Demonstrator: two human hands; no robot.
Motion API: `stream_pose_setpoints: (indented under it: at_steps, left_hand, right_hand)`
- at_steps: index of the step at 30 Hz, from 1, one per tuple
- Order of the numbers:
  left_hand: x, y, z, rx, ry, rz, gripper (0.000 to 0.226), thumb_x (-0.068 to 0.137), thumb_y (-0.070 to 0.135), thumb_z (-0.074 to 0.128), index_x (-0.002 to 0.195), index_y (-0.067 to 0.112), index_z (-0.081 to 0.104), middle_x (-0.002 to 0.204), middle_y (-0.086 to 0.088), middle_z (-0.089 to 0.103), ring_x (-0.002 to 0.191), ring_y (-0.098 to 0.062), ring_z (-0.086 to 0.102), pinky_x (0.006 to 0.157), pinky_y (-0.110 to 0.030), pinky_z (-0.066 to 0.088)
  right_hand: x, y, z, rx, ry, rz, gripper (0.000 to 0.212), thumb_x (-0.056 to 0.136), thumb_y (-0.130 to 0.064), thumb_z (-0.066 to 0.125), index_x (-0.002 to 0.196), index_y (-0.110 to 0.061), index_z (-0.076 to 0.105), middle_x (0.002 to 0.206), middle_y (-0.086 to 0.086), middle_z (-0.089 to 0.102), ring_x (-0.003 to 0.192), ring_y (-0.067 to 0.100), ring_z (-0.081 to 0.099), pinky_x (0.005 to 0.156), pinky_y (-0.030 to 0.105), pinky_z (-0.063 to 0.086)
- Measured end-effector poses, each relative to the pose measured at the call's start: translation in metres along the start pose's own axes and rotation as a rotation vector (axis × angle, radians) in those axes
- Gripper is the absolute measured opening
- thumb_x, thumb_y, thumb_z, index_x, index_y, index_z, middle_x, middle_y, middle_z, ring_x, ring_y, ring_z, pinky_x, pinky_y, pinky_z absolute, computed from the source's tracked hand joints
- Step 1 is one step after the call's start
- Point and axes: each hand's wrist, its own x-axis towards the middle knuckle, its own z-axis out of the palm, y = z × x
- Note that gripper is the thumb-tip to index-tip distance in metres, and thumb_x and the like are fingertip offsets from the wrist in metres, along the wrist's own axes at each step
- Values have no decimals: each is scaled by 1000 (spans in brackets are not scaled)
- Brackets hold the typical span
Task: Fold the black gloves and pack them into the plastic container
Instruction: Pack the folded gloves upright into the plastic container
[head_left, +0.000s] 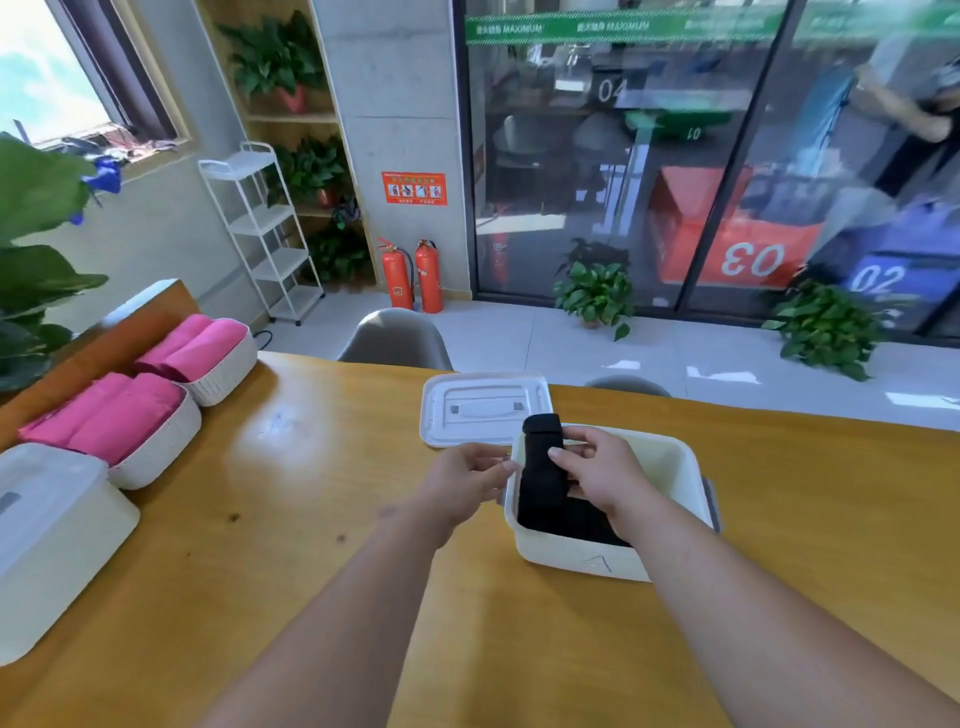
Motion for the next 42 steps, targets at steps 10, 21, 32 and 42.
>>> stream_pose_setpoints:
  at_steps: [10, 21, 32, 42]
  left_hand:
    - [16, -10, 37, 388, 186, 18, 37, 98, 30, 72, 134, 31, 63, 125, 8, 64, 109, -12, 65, 87, -34, 56]
    - [35, -27, 26, 560, 181, 46, 41, 97, 36, 73, 136, 38, 59, 127, 11, 56, 112, -9, 61, 91, -31, 51]
    - [38, -41, 21, 464, 133, -2, 42, 97, 46, 70, 137, 40, 58, 125, 13, 61, 110, -5, 63, 91, -34, 56]
    - [36, -45, 23, 475, 139, 0, 39, 100, 45, 67, 138, 39, 58, 126, 12, 57, 111, -8, 62, 95, -36, 56]
  right_hand:
    - [24, 44, -62, -261, 156, 119, 24, 97, -17, 76, 118, -26, 68, 106, 2, 77, 98, 26, 74, 85, 49, 66]
    - [67, 75, -28, -720, 139, 169, 15, 98, -30, 72, 113, -26, 70, 100, -3, 74, 92, 24, 68, 77, 33, 52]
    - [70, 91, -7, -914, 217, 130, 37, 98, -25, 71, 131, -25, 53, 112, -2, 64, 91, 24, 62, 67, 36, 50]
    - [70, 92, -8, -935, 112, 130, 37, 96, -24, 76, 130, -26, 63, 121, 2, 66, 99, 25, 65, 84, 38, 57]
